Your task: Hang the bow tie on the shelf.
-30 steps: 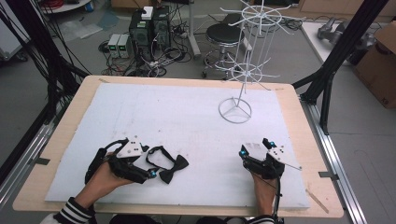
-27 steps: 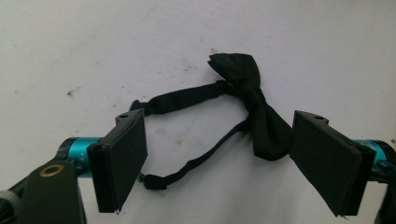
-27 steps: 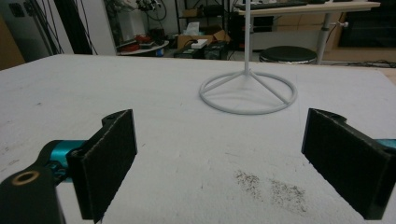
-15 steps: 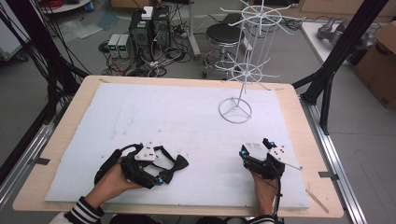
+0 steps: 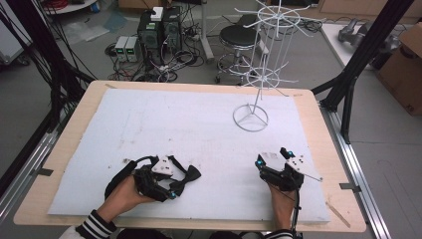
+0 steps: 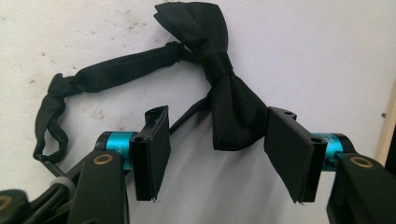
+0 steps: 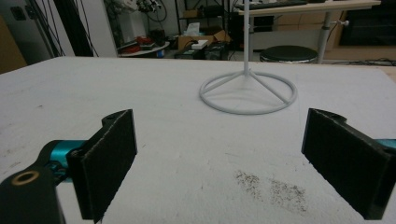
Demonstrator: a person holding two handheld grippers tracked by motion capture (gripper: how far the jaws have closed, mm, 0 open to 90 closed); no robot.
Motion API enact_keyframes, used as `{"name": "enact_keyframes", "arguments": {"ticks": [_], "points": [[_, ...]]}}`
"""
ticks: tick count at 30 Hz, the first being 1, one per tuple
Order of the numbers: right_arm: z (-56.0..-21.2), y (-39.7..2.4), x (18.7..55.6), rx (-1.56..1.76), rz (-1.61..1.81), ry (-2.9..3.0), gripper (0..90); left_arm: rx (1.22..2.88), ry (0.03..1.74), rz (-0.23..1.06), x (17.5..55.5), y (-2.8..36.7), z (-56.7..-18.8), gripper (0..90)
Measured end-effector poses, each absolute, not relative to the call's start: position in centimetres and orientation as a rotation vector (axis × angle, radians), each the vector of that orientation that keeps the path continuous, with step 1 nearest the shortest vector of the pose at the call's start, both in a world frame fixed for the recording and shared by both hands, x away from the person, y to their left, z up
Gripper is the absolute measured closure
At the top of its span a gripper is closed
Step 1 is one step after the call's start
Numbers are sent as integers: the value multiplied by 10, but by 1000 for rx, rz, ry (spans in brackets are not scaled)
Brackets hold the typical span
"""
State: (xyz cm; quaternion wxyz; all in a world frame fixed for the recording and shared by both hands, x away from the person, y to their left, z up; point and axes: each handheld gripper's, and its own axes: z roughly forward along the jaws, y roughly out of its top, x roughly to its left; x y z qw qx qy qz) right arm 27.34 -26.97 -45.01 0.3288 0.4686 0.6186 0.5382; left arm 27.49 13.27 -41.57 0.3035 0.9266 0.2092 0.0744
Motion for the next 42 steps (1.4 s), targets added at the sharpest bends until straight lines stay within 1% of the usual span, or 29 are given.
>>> {"name": "enact_keyframes", "arguments": {"ticks": [1,2,7,8,13,14,17,18,20,22,27,28,30,32,33,34,37,38,42], "points": [[-450,-270,273,1226,1409,1619,93,2456,562,190,275,132,-416,414],[-450,-270,273,1224,1411,1619,93,2459,562,179,276,132,-416,445],[-450,-270,273,1224,1410,1619,93,2463,561,156,277,130,-417,481],[-450,-270,273,1224,1409,1621,93,2462,570,147,277,130,-417,510],[-450,-270,273,1224,1409,1621,93,2471,573,132,279,129,-417,525],[-450,-270,273,1223,1408,1620,93,2471,580,121,280,128,-418,549],[-450,-269,274,1218,1407,1619,93,2476,577,117,281,128,-418,559],[-450,-269,273,1223,1404,1624,93,2475,575,108,281,128,-418,582],[-450,-269,274,1219,1402,1621,93,2472,579,98,281,128,-418,587],[-450,-269,274,1228,1404,1625,93,2475,571,91,282,128,-418,616],[-450,-269,274,1225,1403,1626,93,2465,602,65,283,129,-418,630],[-450,-269,274,1223,1402,1626,93,2460,609,56,284,130,-418,667],[-450,-269,274,1221,1398,1627,93,2458,622,41,285,130,-418,687],[-450,-269,274,1224,1398,1626,94,2459,627,33,286,131,-418,725],[-450,-269,274,1224,1398,1626,94,2461,625,35,286,131,-417,725],[-450,-269,274,1225,1398,1626,93,2460,628,31,286,132,-417,764],[-450,-268,274,1226,1399,1625,93,2462,638,24,287,132,-418,780],[-450,-268,274,1221,1397,1626,93,2462,636,21,287,132,-418,813],[-450,-269,274,1220,1395,1629,93,2467,621,20,287,131,-418,841]]}}
